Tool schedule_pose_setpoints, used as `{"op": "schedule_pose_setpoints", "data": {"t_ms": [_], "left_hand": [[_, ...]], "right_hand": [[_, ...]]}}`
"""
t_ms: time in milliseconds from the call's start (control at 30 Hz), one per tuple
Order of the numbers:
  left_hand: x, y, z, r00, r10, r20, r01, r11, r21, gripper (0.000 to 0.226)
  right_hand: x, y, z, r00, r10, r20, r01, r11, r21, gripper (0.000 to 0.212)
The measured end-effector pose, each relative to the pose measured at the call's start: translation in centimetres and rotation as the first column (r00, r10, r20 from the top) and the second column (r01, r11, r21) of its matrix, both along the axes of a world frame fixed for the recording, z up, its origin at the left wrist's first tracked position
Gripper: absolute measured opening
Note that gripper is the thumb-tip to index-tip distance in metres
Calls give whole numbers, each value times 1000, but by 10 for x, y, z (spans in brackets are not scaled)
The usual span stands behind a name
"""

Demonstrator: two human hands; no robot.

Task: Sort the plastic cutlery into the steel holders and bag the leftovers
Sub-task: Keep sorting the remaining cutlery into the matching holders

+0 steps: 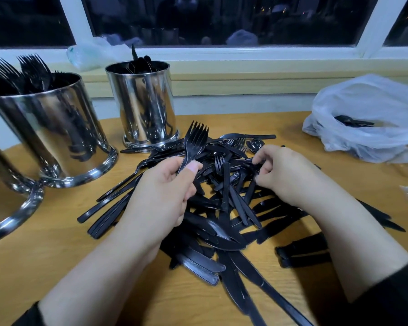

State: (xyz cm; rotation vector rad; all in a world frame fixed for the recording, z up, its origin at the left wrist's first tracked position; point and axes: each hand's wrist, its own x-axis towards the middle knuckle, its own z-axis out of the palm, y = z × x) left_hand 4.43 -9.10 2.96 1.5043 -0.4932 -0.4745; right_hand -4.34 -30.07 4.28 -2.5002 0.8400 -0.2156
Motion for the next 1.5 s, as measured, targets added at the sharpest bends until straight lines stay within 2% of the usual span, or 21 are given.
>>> {"op": "schedule_pose_setpoints", "data": {"t_ms": [100, 200, 267, 300, 367, 433, 500, 567, 667, 767, 833, 900, 933, 1067, 1133, 1400, 1500], "left_hand": [[0, 0, 1, 1000, 7, -16, -7, 1000, 9, 20], [0, -1, 1, 1000, 6, -28, -6, 1000, 18, 22], [0, 0, 1, 1000, 0, -27, 0, 1000, 20, 22], [-1, 0, 1, 1000, -4, -21, 5, 1000, 20, 21], [-2, -1, 2, 1000, -12, 13, 12, 999, 31, 20], [-3, -2, 3, 999, -20, 36, 19, 1000, 22, 19], [-3, -3, 4, 1000, -25, 13, 25, 1000, -8, 18], [-4, -4, 6, 999, -45, 9, 45, 999, -1, 18], [-7, -3, 6, 994, -104, -25, 104, 994, 13, 21], [-7, -1, 3, 988, -153, -23, 154, 987, 48, 27], [-4, 1, 2, 993, -113, -47, 116, 991, 69, 29], [2, 2, 3, 997, -49, -63, 53, 997, 63, 27], [4, 3, 3, 998, -27, -60, 31, 998, 55, 26], [7, 4, 0, 999, -2, -48, 3, 999, 40, 23], [7, 4, -1, 999, -7, -49, 9, 999, 45, 22], [9, 4, -2, 999, -9, -45, 11, 999, 48, 20], [10, 4, -2, 999, -13, -40, 14, 999, 40, 23]], "right_hand": [[-2, -2, 2, 993, -21, 116, 21, 1000, -3, 27], [-3, -1, 5, 937, -40, 346, 25, 999, 48, 37], [-2, 3, 7, 876, -61, 479, -10, 990, 143, 38], [-2, 6, 8, 841, -89, 534, -51, 969, 242, 36], [1, 13, 9, 779, -163, 606, -174, 872, 458, 31], [2, 21, 11, 751, -218, 623, -275, 755, 596, 21], [3, 30, 13, 756, -206, 621, -351, 673, 651, 10], [5, 37, 13, 770, -164, 617, -396, 635, 663, 17], [8, 45, 10, 796, -88, 598, -397, 671, 627, 19], [9, 51, 6, 821, 10, 570, -379, 756, 533, 12], [8, 46, 6, 853, 37, 521, -294, 858, 421, 12], [5, 35, 4, 897, 28, 441, -144, 963, 230, 16], [5, 29, 2, 918, 31, 395, -97, 984, 147, 18], [6, 21, -5, 990, 70, 126, -79, 995, 68, 19], [7, 22, -6, 996, 82, 46, -84, 995, 46, 20], [10, 25, -9, 992, 122, -15, -122, 992, 26, 23], [11, 28, -10, 991, 130, -21, -130, 992, 5, 18]]}}
